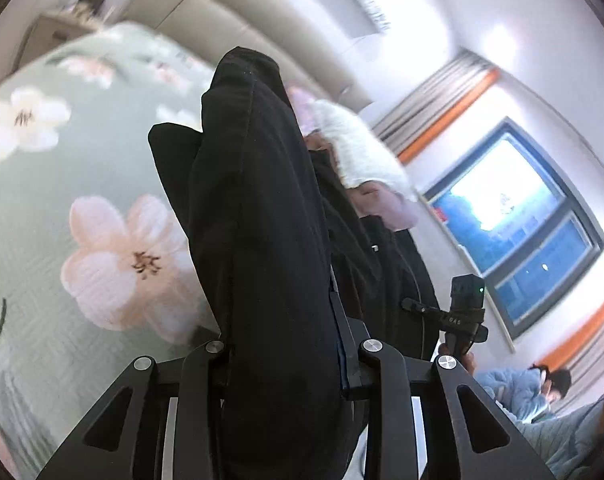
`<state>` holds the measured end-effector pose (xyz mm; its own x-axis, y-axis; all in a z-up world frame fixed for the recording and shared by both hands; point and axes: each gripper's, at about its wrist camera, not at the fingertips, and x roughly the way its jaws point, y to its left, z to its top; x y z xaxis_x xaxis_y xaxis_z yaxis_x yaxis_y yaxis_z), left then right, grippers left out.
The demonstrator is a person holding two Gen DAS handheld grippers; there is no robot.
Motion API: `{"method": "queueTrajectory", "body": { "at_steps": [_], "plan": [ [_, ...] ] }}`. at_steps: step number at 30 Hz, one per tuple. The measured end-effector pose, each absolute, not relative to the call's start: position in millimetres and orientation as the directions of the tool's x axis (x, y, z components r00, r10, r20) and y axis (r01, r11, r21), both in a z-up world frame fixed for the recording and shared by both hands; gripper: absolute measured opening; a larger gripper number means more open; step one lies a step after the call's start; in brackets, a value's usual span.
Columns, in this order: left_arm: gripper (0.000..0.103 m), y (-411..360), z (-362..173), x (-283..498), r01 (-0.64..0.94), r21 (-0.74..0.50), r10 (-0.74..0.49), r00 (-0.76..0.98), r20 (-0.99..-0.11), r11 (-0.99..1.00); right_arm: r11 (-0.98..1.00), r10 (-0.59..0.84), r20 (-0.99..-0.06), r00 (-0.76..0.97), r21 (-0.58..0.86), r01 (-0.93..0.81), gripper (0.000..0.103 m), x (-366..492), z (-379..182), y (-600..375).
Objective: Fold large clothes
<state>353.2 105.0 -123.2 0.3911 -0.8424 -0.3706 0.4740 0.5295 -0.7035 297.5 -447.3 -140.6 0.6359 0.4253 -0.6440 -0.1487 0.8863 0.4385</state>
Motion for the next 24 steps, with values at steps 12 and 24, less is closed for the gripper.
{"method": "queueTrajectory", "body": {
  "at_steps": [12, 24],
  "plan": [
    [0.032, 179.6, -60.8, 199.2, 0.512, -0.676, -0.842, 0.410, -0.350, 0.530, 0.892, 0.424, -0.615, 0.664, 0.412, -0.188, 0.032, 144.5, -48.6, -359.8],
    [0.062, 237.6, -269.4, 212.7, -0.015, -0.821, -0.763, 0.359, -0.538, 0.571, 0.810, 0.375, -0.801, 0.468, 0.528, 0.255, 0.068, 135.1, -242.7, -459.3]
  ]
}}
